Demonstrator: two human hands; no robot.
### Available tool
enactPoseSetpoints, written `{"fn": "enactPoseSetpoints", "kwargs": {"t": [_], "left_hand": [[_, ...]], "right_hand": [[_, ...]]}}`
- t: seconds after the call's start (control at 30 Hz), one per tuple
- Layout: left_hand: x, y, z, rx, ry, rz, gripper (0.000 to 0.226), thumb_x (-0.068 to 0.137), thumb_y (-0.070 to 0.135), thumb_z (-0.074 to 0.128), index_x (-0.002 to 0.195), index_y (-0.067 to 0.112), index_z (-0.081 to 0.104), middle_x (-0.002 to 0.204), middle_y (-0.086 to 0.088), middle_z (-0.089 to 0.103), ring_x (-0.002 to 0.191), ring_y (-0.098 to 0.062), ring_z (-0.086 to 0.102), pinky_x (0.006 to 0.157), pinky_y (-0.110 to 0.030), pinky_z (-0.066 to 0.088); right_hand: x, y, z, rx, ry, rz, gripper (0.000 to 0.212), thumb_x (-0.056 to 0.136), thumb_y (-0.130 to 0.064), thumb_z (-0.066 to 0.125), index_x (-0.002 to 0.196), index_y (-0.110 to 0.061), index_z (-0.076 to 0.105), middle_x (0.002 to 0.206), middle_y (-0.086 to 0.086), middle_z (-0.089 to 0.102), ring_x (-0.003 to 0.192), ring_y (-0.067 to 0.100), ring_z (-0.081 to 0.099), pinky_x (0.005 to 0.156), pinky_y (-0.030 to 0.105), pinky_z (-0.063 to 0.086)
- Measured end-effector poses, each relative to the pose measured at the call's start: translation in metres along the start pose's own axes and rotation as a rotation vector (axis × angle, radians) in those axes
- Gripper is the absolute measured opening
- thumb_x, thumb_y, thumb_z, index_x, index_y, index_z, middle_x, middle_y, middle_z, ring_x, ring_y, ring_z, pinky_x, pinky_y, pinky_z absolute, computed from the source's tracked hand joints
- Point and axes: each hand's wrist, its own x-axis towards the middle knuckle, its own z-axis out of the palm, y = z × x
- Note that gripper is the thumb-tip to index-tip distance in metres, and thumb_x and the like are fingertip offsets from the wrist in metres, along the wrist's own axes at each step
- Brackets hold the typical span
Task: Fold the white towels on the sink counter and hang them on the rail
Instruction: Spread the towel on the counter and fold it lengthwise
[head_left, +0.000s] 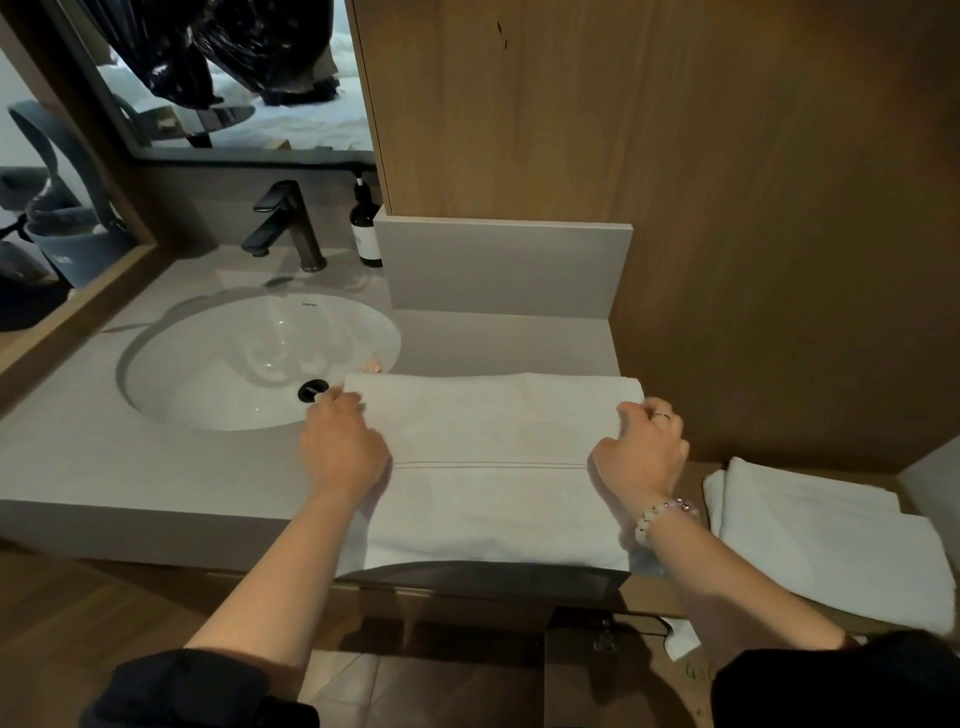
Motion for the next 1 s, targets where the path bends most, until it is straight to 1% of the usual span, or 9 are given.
{"fn": "enactPoseSetpoints", "kwargs": {"t": [0.07, 0.13, 0.2, 0.27, 0.4, 0.57, 0.77, 0.9, 1.0], "left_hand": [[0.001, 0.021, 0.003, 0.072, -0.034, 0.227, 0.052, 0.093, 0.017, 0.047, 0.142, 0.007, 0.034, 0.152, -0.013, 0.026, 0.140, -0.030, 0.023, 0.114, -0.039, 0.020], [0.001, 0.041, 0.011, 0.181, -0.159, 0.397, 0.056, 0.099, 0.022, 0.034, 0.149, 0.009, 0.013, 0.159, -0.010, 0.004, 0.146, -0.027, 0.001, 0.117, -0.039, 0.004], [0.000, 0.053, 0.021, 0.287, -0.296, 0.489, 0.056, 0.102, 0.026, 0.022, 0.150, 0.011, -0.002, 0.158, -0.007, -0.011, 0.145, -0.025, -0.013, 0.116, -0.039, -0.007], [0.000, 0.060, 0.031, 0.355, -0.388, 0.543, 0.055, 0.103, 0.029, 0.015, 0.149, 0.012, -0.009, 0.157, -0.005, -0.016, 0.144, -0.023, -0.018, 0.115, -0.038, -0.010], [0.003, 0.064, 0.046, 0.335, -0.431, 0.552, 0.056, 0.102, 0.036, 0.010, 0.150, 0.014, -0.009, 0.157, -0.004, -0.017, 0.144, -0.021, -0.019, 0.115, -0.037, -0.012], [0.011, 0.067, 0.059, 0.313, -0.431, 0.587, 0.055, 0.102, 0.038, 0.011, 0.150, 0.019, -0.009, 0.156, 0.000, -0.019, 0.143, -0.019, -0.021, 0.112, -0.034, -0.018], [0.017, 0.066, 0.070, 0.237, -0.522, 0.531, 0.056, 0.102, 0.040, 0.013, 0.150, 0.022, -0.010, 0.156, 0.001, -0.022, 0.143, -0.018, -0.021, 0.110, -0.031, -0.017], [0.021, 0.059, 0.070, 0.178, -0.541, 0.520, 0.059, 0.100, 0.047, 0.017, 0.150, 0.026, -0.007, 0.156, 0.002, -0.022, 0.143, -0.016, -0.020, 0.113, -0.031, -0.014], [0.021, 0.049, 0.065, 0.139, -0.536, 0.475, 0.070, 0.094, 0.059, 0.017, 0.150, 0.023, -0.006, 0.156, 0.000, -0.019, 0.144, -0.015, -0.017, 0.113, -0.029, -0.012]], "right_hand": [[0.002, -0.017, 0.003, -0.054, -0.008, -0.169, 0.048, 0.086, -0.010, 0.052, 0.134, -0.014, 0.049, 0.149, 0.006, 0.034, 0.136, 0.023, 0.027, 0.104, 0.036, 0.028], [0.006, -0.035, 0.009, -0.122, -0.102, -0.351, 0.052, 0.091, -0.012, 0.044, 0.143, -0.014, 0.037, 0.156, 0.005, 0.021, 0.144, 0.022, 0.014, 0.110, 0.035, 0.022], [0.010, -0.047, 0.020, -0.205, -0.212, -0.480, 0.055, 0.098, -0.017, 0.033, 0.151, -0.017, 0.018, 0.160, 0.000, 0.004, 0.147, 0.018, -0.001, 0.116, 0.037, 0.009], [0.013, -0.054, 0.030, -0.291, -0.300, -0.540, 0.054, 0.101, -0.023, 0.023, 0.152, -0.017, 0.003, 0.160, -0.002, -0.006, 0.146, 0.015, -0.011, 0.117, 0.040, -0.002], [0.019, -0.059, 0.044, -0.407, -0.417, -0.602, 0.053, 0.103, -0.029, 0.014, 0.151, -0.018, -0.005, 0.159, -0.004, -0.013, 0.144, 0.013, -0.017, 0.115, 0.043, -0.010], [0.025, -0.056, 0.055, -0.458, -0.440, -0.631, 0.055, 0.102, -0.036, 0.011, 0.151, -0.020, -0.009, 0.158, -0.003, -0.016, 0.145, 0.016, -0.017, 0.114, 0.044, -0.013], [0.032, -0.047, 0.060, -0.292, -0.509, -0.606, 0.056, 0.101, -0.042, 0.014, 0.151, -0.025, -0.006, 0.158, -0.006, -0.015, 0.145, 0.012, -0.015, 0.114, 0.039, -0.014], [0.038, -0.040, 0.062, -0.228, -0.500, -0.578, 0.076, 0.083, -0.058, 0.006, 0.151, -0.026, -0.003, 0.158, -0.007, -0.012, 0.146, 0.012, -0.012, 0.115, 0.035, -0.011], [0.042, -0.029, 0.059, -0.186, -0.479, -0.529, 0.078, 0.089, -0.067, 0.021, 0.152, -0.025, -0.001, 0.159, -0.006, -0.010, 0.146, 0.011, -0.011, 0.117, 0.033, -0.005]]}}
